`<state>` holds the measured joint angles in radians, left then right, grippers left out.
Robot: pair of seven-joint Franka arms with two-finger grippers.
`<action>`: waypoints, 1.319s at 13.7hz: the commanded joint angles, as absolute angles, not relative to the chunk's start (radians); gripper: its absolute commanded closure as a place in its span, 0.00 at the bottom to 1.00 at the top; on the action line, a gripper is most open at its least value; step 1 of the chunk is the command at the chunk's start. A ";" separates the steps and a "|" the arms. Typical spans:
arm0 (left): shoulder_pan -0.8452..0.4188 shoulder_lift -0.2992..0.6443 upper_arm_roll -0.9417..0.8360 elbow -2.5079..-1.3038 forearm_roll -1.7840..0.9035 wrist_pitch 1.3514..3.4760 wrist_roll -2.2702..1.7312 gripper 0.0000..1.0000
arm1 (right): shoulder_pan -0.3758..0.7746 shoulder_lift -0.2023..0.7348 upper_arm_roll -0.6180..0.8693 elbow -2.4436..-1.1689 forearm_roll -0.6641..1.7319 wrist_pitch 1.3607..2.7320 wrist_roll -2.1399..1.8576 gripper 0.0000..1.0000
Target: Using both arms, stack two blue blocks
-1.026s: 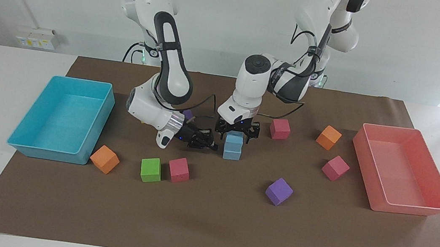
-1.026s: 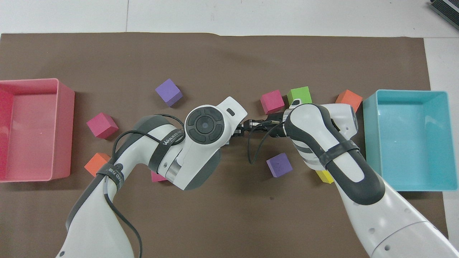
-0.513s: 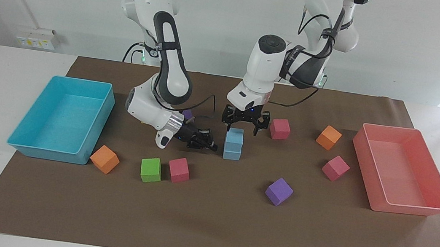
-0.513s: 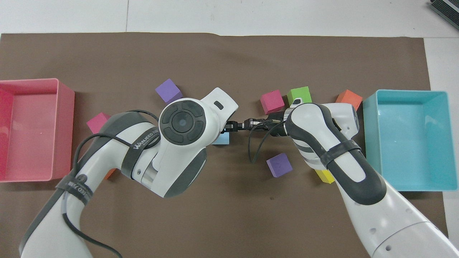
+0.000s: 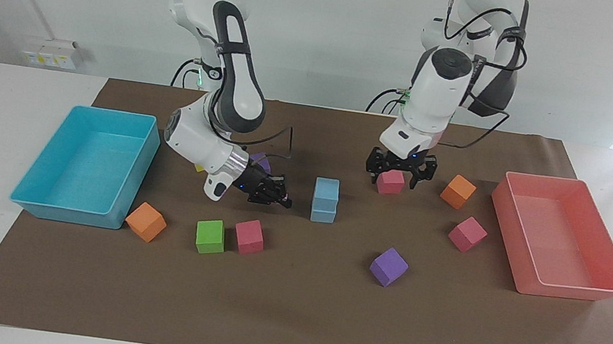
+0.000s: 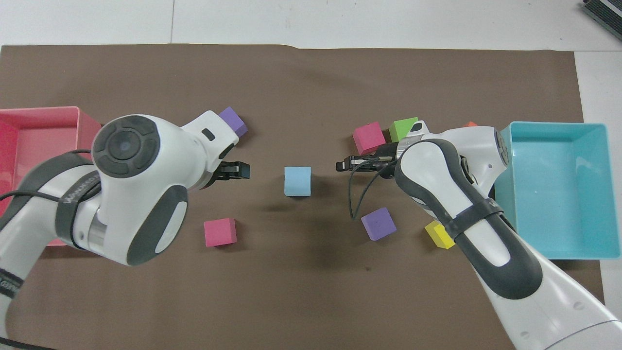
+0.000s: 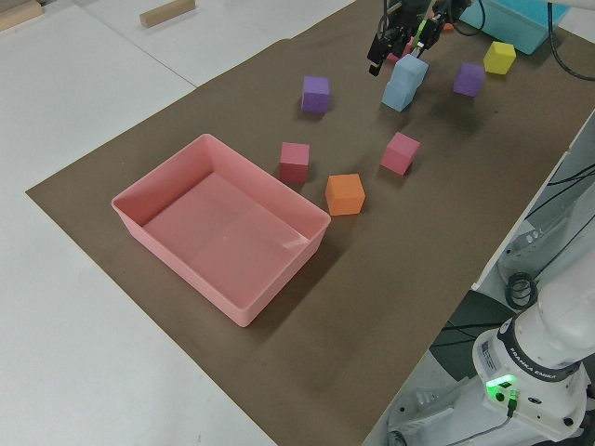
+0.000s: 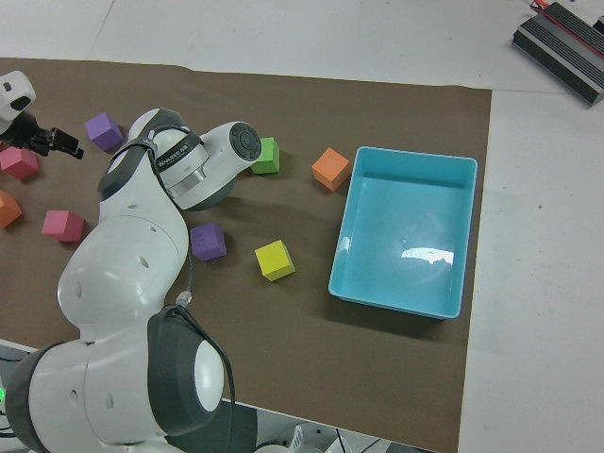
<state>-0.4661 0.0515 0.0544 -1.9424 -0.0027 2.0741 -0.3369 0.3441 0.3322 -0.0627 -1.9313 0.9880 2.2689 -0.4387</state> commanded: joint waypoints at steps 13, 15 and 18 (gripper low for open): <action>-0.141 0.021 0.049 -1.557 -0.034 1.666 0.011 0.00 | 0.135 0.157 -0.061 -1.802 0.188 1.928 -0.017 0.00; -0.103 0.038 0.048 -1.502 -0.034 1.606 0.044 0.00 | 0.111 0.141 -0.063 -1.801 0.126 1.922 -0.017 0.00; -0.094 0.008 0.049 -1.515 -0.034 1.576 0.072 0.00 | 0.065 0.103 -0.063 -1.801 0.075 1.919 -0.017 0.00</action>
<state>-0.1113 0.0027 0.0590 -1.5393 -0.0189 1.6203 0.0454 0.0953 0.1401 -0.0721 -1.8013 0.1167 1.9442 -0.0408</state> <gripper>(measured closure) 0.000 0.000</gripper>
